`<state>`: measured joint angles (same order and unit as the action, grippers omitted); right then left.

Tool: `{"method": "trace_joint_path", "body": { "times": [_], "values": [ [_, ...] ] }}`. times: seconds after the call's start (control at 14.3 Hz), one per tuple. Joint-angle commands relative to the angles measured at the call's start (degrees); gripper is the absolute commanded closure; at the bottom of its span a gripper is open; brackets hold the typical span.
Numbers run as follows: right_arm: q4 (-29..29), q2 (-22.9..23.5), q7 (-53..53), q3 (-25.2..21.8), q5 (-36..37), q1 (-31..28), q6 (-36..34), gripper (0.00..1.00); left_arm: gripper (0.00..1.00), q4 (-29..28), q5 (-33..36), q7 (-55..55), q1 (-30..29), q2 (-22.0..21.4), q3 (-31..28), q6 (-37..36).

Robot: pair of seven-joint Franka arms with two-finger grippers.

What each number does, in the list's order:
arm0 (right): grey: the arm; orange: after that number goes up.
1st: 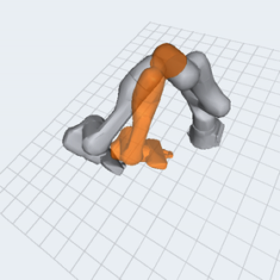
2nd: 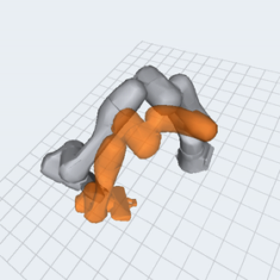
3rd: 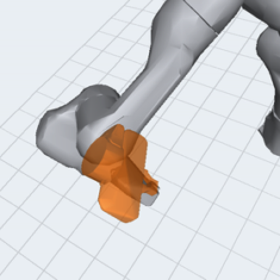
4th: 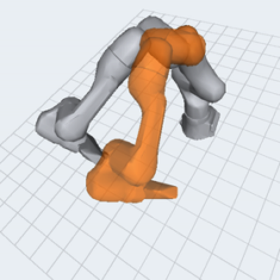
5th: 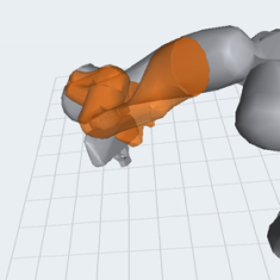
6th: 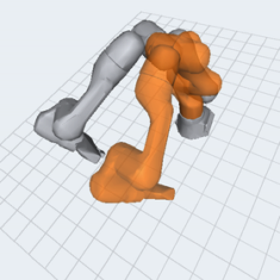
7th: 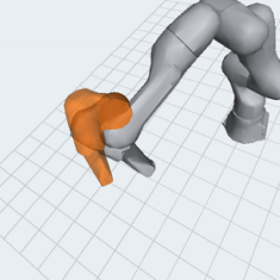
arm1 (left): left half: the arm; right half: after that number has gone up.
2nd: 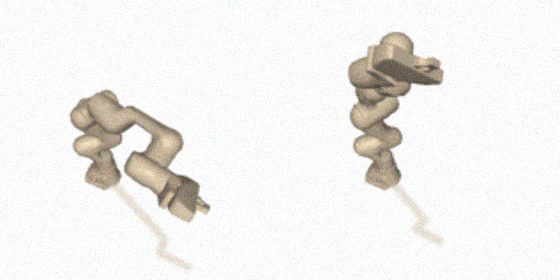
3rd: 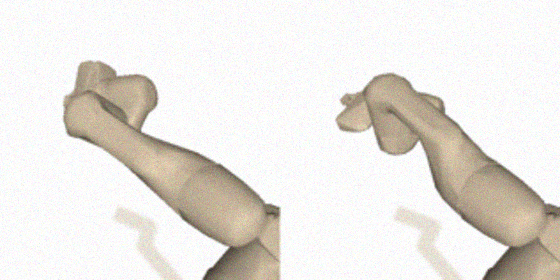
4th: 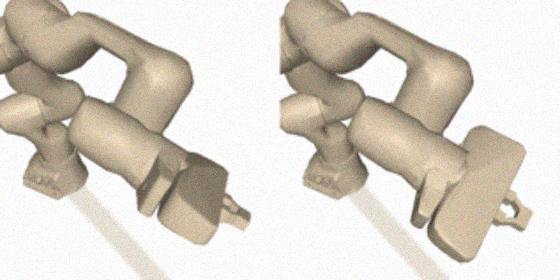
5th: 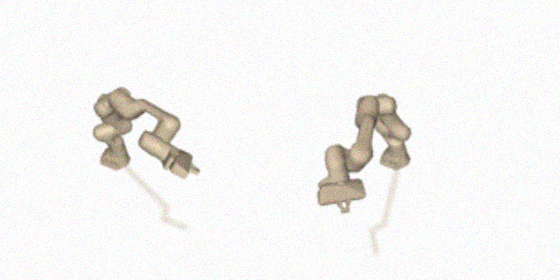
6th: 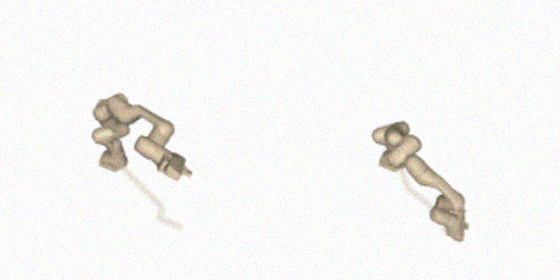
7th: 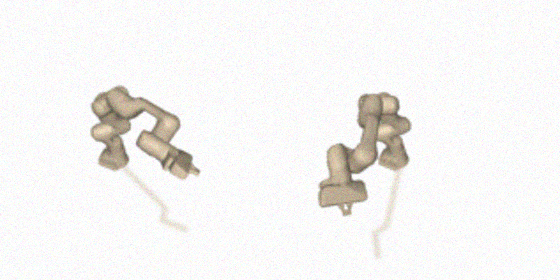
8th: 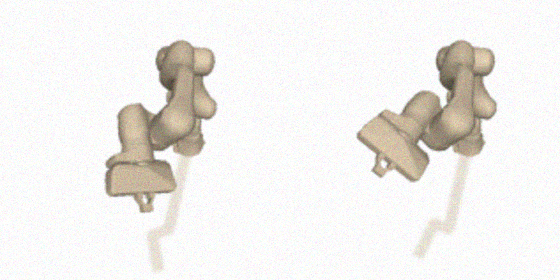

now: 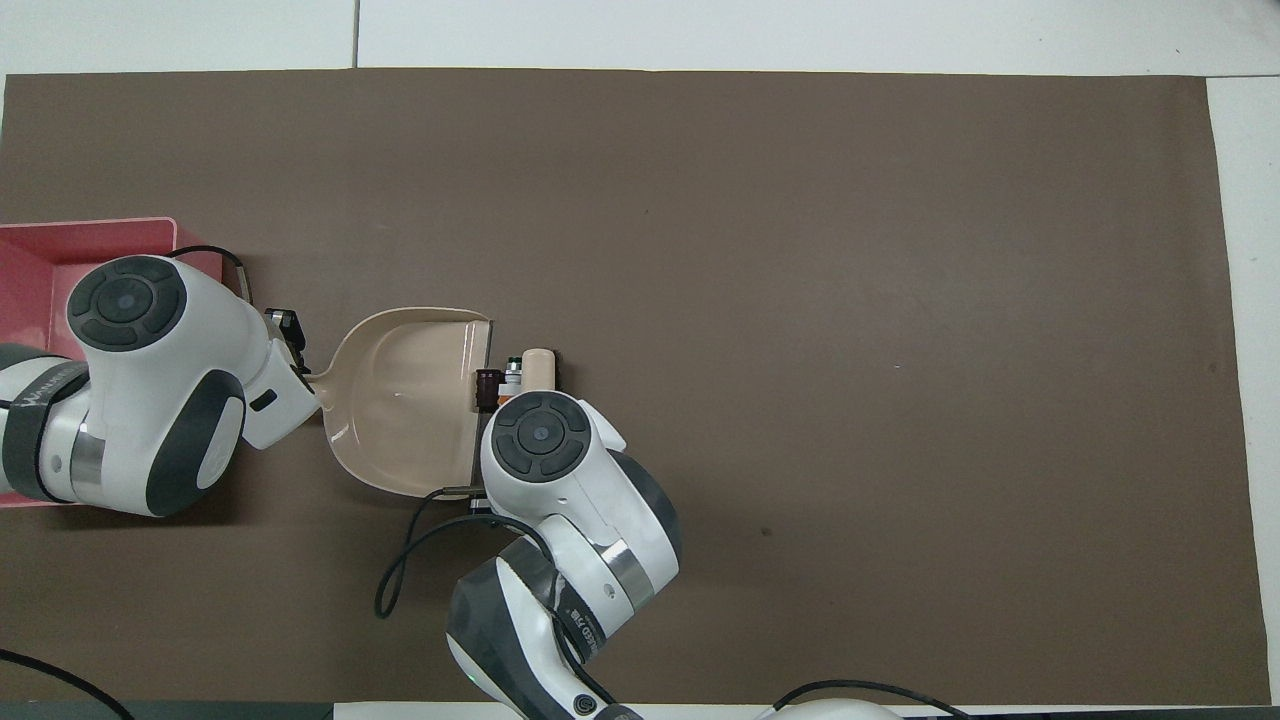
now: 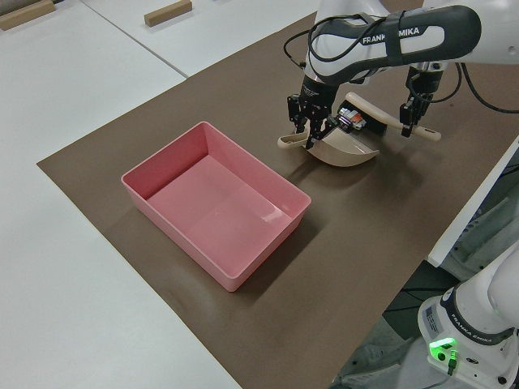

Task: Clean e-waste and dump in bin
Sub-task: 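Sweep the electronic part into the dustpan with the right gripper's brush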

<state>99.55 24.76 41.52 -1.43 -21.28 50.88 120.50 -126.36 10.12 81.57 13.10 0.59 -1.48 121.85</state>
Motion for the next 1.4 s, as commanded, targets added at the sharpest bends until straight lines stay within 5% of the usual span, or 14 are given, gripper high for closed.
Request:
{"method": "trace_joint_path", "body": {
  "times": [0.0,0.98,1.33],
  "values": [
    [-6.5,5.5,2.2,0.2,-1.8,0.4,0.4,1.0,0.97,-2.0,0.9,-0.2,0.0,-1.7,-0.1,1.5],
    [-18.3,10.7,9.6,1.9,-3.9,1.1,-1.7,1.0,0.97,-1.9,0.2,2.9,-1.8,-1.6,0.0,2.5],
    [-18.5,10.3,9.9,1.9,-3.7,1.1,-2.2,1.0,0.99,-3.5,-5.4,6.7,-3.7,-1.8,0.0,4.8]
  ]
}}
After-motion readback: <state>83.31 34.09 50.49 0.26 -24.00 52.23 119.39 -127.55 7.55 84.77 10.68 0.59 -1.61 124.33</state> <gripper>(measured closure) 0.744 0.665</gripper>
